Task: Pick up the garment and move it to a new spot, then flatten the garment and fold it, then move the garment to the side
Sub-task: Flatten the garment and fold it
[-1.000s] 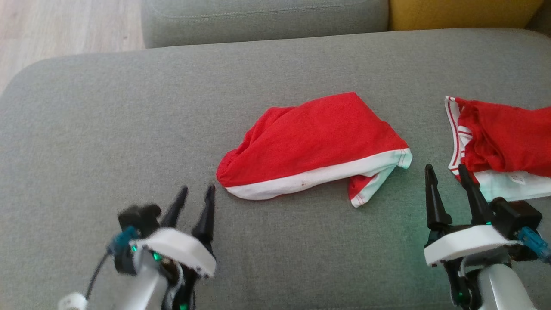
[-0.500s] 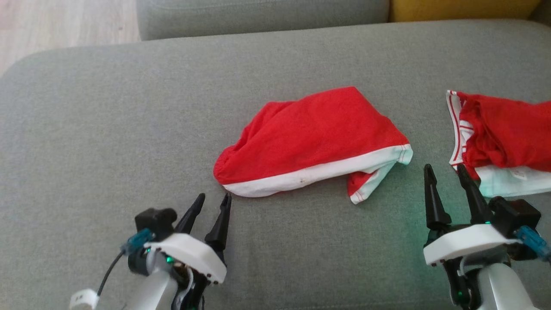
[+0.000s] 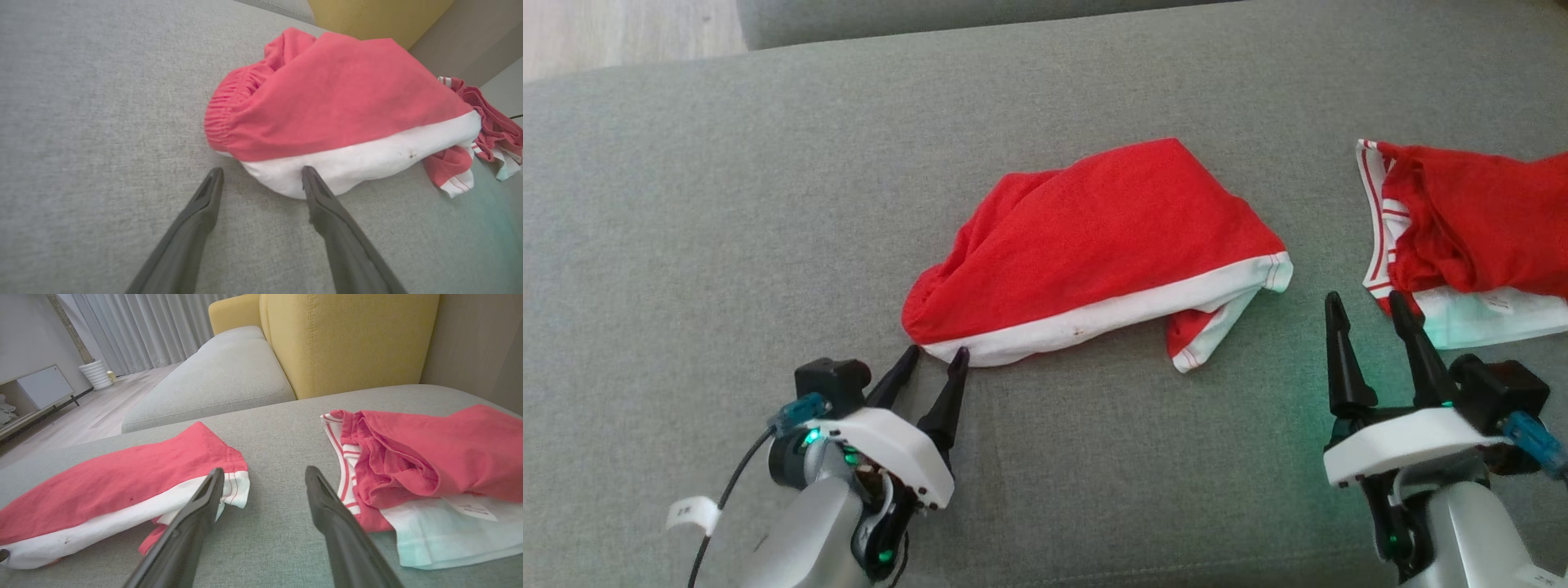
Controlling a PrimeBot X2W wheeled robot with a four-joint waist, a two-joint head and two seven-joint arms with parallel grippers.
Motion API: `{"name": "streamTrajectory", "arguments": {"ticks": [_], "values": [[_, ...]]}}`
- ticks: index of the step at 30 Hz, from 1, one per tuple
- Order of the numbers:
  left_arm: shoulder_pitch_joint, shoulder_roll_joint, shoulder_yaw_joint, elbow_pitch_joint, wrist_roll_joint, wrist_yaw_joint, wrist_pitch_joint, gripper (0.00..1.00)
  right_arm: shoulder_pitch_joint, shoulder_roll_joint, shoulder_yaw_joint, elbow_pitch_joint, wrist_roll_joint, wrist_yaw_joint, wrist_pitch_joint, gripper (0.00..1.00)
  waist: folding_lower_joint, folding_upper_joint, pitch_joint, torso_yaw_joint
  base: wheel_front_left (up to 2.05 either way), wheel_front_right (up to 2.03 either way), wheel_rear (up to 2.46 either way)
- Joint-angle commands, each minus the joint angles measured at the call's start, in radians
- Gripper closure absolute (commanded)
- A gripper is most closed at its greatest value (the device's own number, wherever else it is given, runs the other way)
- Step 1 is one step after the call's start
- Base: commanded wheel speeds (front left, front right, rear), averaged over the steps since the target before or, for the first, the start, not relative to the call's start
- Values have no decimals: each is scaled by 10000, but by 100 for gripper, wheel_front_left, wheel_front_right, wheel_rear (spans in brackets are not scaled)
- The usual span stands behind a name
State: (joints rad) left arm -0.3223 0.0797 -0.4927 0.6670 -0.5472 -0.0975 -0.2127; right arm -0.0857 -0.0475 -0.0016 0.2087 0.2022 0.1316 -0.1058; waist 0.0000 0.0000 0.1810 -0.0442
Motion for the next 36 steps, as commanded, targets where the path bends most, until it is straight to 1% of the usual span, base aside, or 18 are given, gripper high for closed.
{"name": "streamTrajectory", "arguments": {"ticks": [1,3,4,5,6,10,16,24,32,33,34,35,36], "values": [[-439,58,253,-178,-15,-26,-64,0,-347,-28,239,-265,-24,-9,-128,0,0,0,27,-23,0,0,0],[-504,43,238,-101,-44,-48,-105,0,-378,-28,230,-231,-24,-9,-155,0,0,0,59,-37,0,0,0],[-541,36,235,-70,-60,-58,-124,50,-399,-28,224,-211,-23,-9,-165,0,0,0,80,-37,0,0,0],[-588,32,228,-53,-68,-69,-146,84,-430,-28,215,-182,-28,-9,-159,0,0,0,117,-28,0,0,0],[-642,33,213,-55,-52,-82,-177,100,-467,-28,213,-150,-34,-9,-148,0,0,0,149,-13,0,0,0],[-815,63,225,-98,17,-99,-296,100,-686,-28,271,80,-80,-9,11,0,0,0,290,82,0,0,0],[-952,75,150,-235,178,-111,-392,100,-1325,-30,433,713,345,-9,238,0,0,0,476,311,0,0,0],[-1021,81,84,-314,232,-132,-437,100,-1896,-334,819,1634,735,-9,492,0,0,0,586,533,0,0,0],[-1046,96,112,-325,217,-102,-455,100,-1973,-516,1268,1955,1136,-9,528,0,0,0,537,535,0,0,0],[-1044,98,116,-324,213,-98,-457,100,-1969,-538,1354,1982,1221,-9,555,6,0,0,526,527,0,0,0],[-1043,101,120,-323,210,-95,-459,100,-1970,-570,1417,2001,1282,-9,566,57,0,0,516,518,0,0,0],[-1041,105,124,-324,208,-92,-461,100,-1973,-600,1469,2014,1330,-9,567,100,0,0,506,508,0,0,0],[-1040,109,125,-325,206,-90,-463,100,-1975,-628,1522,2019,1375,-9,561,100,0,0,497,499,0,0,0]]}}
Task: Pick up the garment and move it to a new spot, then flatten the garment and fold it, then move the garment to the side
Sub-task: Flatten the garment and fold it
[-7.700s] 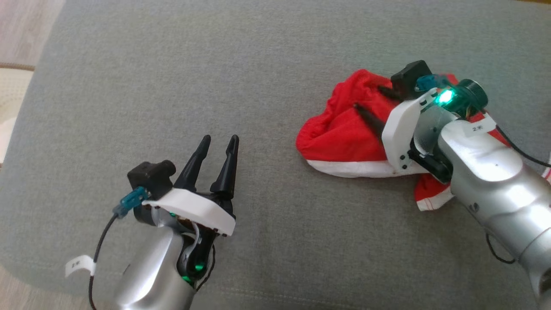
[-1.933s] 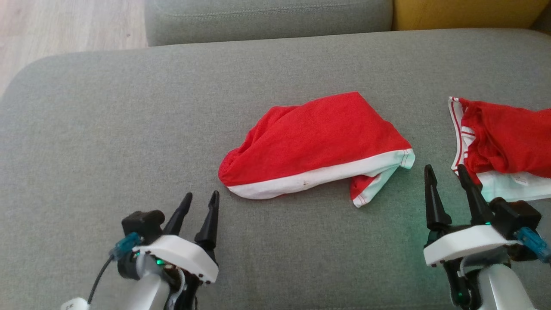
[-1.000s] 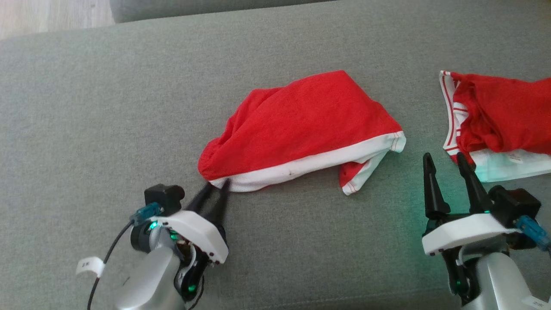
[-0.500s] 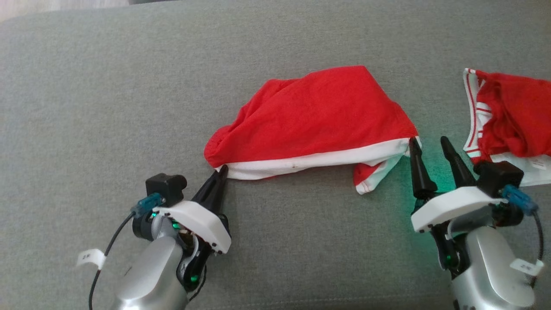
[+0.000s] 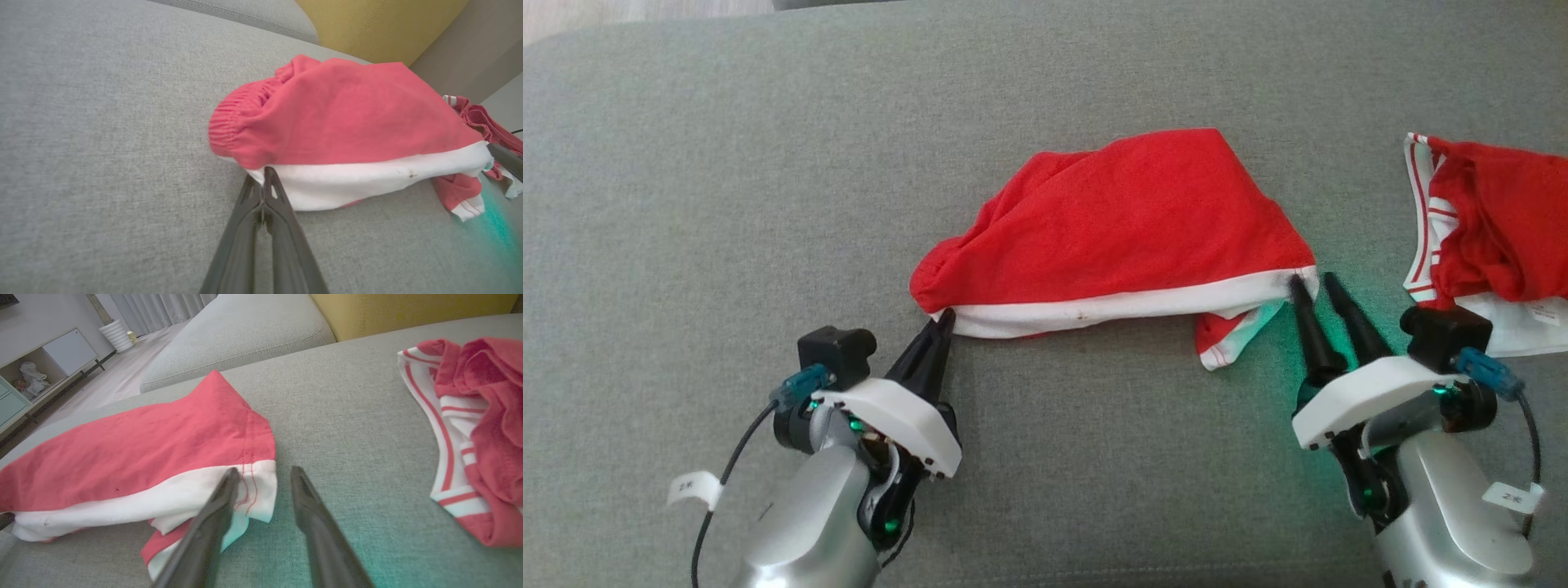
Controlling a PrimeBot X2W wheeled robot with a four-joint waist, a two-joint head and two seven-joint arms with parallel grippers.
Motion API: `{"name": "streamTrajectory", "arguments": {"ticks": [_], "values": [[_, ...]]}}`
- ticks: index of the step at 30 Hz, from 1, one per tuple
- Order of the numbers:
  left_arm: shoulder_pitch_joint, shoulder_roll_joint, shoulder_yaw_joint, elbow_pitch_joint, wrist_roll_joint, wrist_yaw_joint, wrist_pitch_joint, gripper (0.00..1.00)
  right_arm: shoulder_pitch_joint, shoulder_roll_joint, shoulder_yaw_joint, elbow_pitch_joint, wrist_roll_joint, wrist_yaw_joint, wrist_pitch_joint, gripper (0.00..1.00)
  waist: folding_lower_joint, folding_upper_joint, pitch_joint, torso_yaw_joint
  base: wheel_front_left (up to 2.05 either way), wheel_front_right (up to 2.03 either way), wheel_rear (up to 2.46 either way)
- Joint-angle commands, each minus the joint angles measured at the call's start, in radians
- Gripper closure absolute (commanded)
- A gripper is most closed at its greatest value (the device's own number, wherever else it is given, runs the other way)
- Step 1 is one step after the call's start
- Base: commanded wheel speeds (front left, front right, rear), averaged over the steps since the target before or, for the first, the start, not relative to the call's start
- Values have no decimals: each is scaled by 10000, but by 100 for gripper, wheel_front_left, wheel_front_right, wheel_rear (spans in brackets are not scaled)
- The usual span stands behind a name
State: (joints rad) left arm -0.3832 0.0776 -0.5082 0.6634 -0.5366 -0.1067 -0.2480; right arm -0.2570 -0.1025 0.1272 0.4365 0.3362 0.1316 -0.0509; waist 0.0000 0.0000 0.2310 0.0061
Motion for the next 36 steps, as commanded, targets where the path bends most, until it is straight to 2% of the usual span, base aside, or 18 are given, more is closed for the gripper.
{"name": "streamTrajectory", "arguments": {"ticks": [1,11,17,26,27,29,30,34,35,36], "values": [[-430,134,282,-289,100,2,-112,100,-262,-109,303,-256,84,-9,16,100,0,0,-16,-12,0,0,0],[-471,209,318,-345,81,39,-122,100,-298,-483,592,-409,547,-9,-62,100,0,0,-142,-51,0,0,0],[-395,236,322,-370,69,79,-126,100,-238,-595,407,-588,341,-9,-435,100,0,0,-335,-85,0,0,0],[-21,246,378,-424,12,175,-132,100,640,-147,-422,-1605,-549,-9,-994,100,0,0,-783,-328,0,0,0],[16,245,386,-436,5,186,-133,100,797,-82,-482,-1734,-632,-9,-982,76,0,0,-814,-363,0,0,0],[80,247,419,-481,-11,217,-133,100,1082,59,-616,-1996,-723,-9,-987,48,0,0,-851,-440,0,0,0],[108,248,435,-507,-15,235,-134,100,1212,118,-655,-2117,-760,-9,-994,0,0,0,-859,-468,0,0,0],[242,267,505,-576,-1,279,-135,100,1603,292,-741,-2429,-895,-9,-983,0,0,0,-893,-546,0,0,0],[271,266,539,-607,25,327,-135,89,1654,324,-769,-2474,-910,-9,-972,0,0,0,-900,-554,0,0,0],[305,254,602,-666,36,384,-135,22,1692,352,-792,-2509,-925,-9,-960,0,0,0,-911,-553,0,0,0]]}}
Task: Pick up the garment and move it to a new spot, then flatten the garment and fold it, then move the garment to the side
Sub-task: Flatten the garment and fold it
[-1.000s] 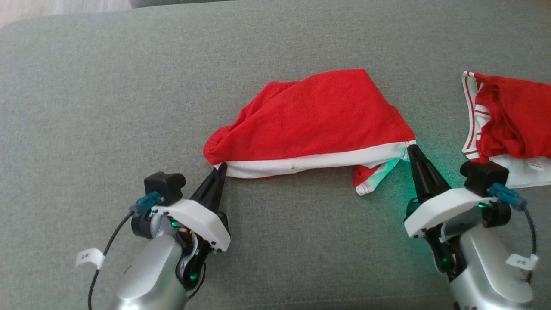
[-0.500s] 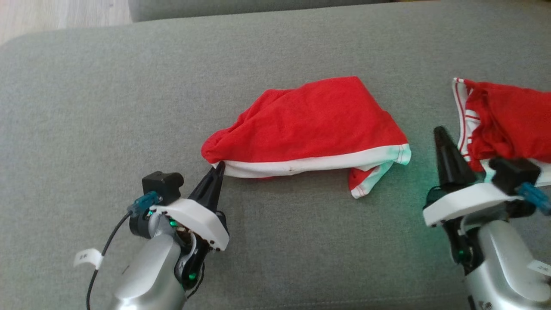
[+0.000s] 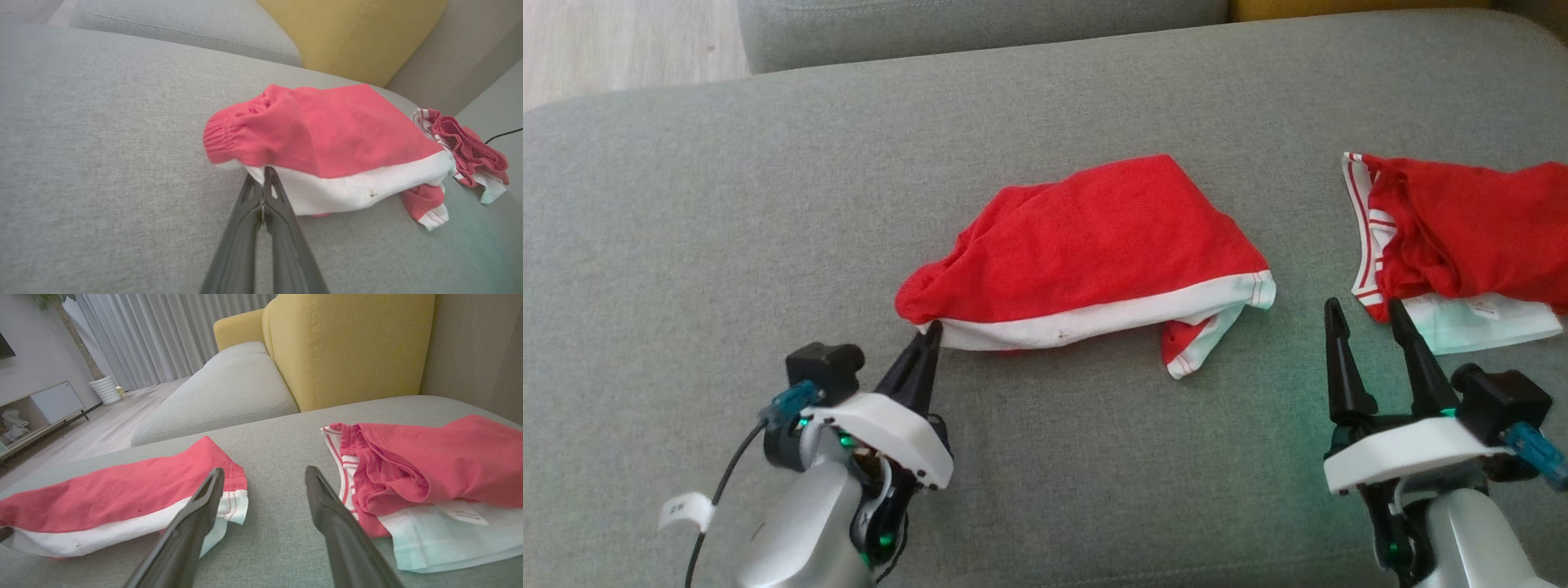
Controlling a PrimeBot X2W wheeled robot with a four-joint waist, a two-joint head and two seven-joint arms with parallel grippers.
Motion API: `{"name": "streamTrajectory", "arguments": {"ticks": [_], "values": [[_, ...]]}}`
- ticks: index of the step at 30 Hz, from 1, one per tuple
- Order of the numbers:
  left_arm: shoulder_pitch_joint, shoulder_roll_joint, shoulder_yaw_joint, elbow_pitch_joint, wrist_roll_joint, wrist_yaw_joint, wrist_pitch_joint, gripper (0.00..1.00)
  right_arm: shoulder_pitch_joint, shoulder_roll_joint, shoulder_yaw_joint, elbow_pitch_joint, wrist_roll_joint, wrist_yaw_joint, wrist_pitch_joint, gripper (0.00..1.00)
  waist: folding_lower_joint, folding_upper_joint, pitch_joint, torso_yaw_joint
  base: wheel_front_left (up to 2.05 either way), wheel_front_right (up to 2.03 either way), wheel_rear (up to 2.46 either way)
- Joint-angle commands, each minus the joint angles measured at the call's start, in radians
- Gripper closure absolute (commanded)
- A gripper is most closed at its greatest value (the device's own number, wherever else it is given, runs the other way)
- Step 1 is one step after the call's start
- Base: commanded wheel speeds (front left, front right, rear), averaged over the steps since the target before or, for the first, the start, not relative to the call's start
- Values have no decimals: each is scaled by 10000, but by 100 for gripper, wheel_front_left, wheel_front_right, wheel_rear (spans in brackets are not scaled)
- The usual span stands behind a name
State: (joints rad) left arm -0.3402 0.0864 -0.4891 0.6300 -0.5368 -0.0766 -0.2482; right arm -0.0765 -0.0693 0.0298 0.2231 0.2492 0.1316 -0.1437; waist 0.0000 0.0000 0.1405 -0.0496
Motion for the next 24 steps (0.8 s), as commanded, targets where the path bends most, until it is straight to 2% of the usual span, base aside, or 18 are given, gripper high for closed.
{"name": "streamTrajectory", "arguments": {"ticks": [1,11,19,24], "values": [[-85,153,475,-376,40,121,-134,0,-85,43,162,-400,-67,-9,-21,0,0,0,-20,12,0,0,0],[557,90,1134,-1046,178,311,-134,0,200,146,73,-462,-125,-9,-72,0,0,0,-371,468,0,0,0],[1546,-87,1594,-1763,352,221,-135,0,396,176,-18,-262,-91,-9,-36,0,0,0,-565,864,0,0,0],[1506,-160,1598,-1832,500,147,-135,0,198,157,-138,-44,23,-9,264,0,0,0,-427,1034,0,0,0]]}}
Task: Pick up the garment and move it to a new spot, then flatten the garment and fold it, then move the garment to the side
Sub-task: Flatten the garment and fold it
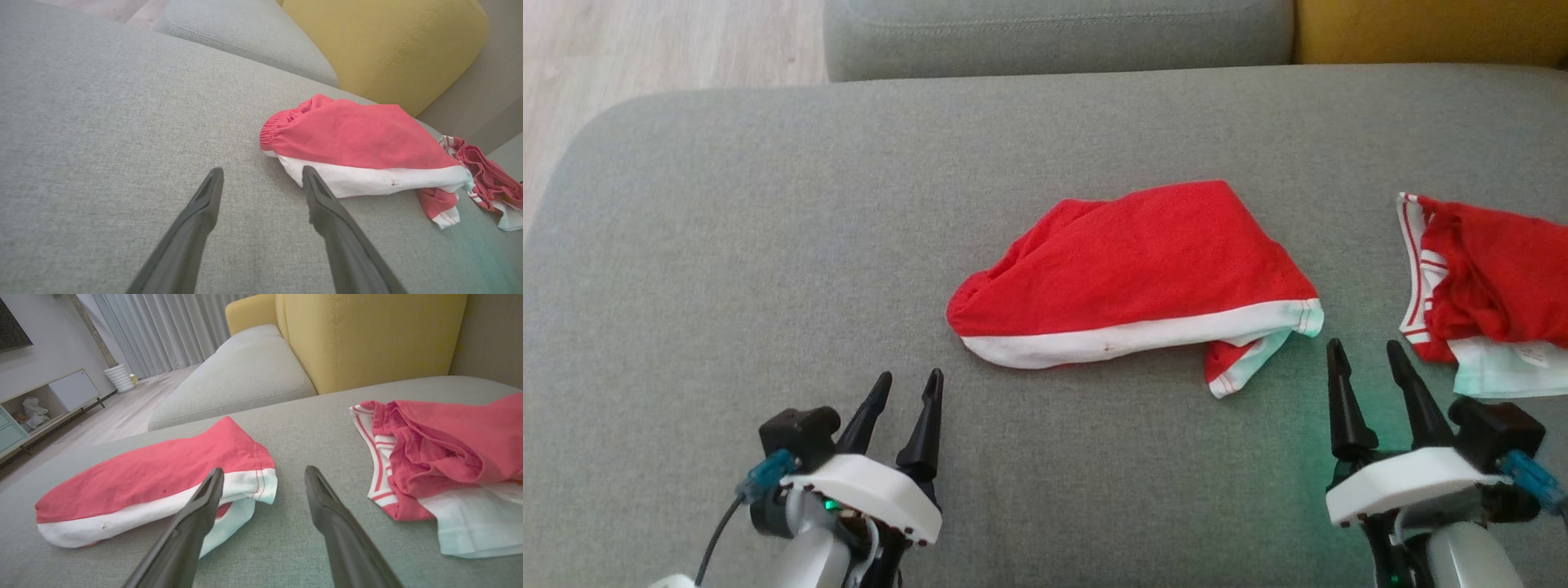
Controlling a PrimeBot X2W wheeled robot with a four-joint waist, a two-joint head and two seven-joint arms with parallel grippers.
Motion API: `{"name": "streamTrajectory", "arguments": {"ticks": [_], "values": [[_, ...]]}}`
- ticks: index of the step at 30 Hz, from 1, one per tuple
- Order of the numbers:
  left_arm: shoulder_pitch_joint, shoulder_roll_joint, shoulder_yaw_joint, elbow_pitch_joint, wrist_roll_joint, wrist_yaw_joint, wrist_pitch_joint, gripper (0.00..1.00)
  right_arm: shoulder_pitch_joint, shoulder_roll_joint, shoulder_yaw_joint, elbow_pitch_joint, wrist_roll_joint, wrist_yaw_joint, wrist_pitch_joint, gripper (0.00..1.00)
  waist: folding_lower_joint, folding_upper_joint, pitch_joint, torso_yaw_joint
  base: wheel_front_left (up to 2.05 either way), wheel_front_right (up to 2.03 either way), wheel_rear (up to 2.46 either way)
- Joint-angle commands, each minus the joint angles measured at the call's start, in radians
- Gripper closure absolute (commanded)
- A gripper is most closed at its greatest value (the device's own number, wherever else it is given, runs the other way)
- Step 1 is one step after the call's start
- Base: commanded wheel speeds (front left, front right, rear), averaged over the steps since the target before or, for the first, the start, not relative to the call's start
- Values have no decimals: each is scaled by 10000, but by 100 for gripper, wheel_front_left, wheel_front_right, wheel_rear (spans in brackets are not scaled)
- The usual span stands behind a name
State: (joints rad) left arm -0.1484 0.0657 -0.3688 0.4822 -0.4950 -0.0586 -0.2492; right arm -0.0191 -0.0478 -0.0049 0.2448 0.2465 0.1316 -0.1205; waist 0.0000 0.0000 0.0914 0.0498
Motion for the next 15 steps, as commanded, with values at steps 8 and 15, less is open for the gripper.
{"name": "streamTrajectory", "arguments": {"ticks": [8,15], "values": [[-655,-11,323,-162,255,-112,-126,0,-1266,-426,263,592,724,-9,437,0,0,0,531,219,0,0,0],[-918,-49,287,-47,324,-177,-126,0,-1967,-700,510,1422,1352,-9,568,0,0,0,892,369,0,0,0]]}}
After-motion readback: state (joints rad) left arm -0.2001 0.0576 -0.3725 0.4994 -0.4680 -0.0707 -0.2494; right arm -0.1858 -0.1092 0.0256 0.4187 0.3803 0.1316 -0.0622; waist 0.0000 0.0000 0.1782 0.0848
